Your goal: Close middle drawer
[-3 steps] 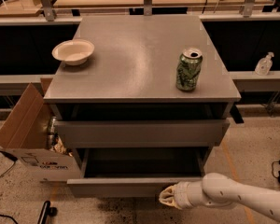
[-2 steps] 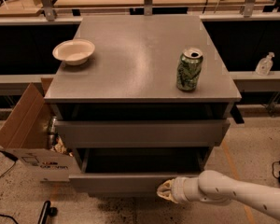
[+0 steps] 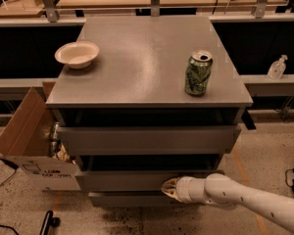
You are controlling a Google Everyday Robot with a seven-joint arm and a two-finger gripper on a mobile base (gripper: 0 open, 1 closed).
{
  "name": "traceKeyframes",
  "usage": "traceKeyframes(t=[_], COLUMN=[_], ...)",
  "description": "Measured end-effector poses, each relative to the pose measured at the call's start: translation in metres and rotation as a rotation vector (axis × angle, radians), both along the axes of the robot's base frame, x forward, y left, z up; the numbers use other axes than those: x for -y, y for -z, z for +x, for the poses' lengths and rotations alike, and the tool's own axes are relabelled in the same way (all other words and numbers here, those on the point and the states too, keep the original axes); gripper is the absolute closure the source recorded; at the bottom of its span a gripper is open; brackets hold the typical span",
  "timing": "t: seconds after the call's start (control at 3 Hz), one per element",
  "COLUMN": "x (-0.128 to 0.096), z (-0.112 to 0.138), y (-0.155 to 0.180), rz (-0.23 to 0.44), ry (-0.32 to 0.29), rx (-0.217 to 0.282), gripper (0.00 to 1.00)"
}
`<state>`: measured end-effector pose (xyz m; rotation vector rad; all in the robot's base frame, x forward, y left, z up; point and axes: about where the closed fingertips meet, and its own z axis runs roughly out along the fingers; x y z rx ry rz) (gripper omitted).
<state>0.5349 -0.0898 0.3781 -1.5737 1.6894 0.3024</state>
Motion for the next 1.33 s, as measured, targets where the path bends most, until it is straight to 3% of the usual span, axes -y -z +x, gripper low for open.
traceKeyframes(t=[0.67, 1.33], x=[-0.010, -0.016], z=[0.033, 0.040], y=[0.000, 0.003], rz=[0.055, 0.075], ry=[-0.036, -0.074], rx=[0.040, 0.032], gripper=[1.00, 1.00])
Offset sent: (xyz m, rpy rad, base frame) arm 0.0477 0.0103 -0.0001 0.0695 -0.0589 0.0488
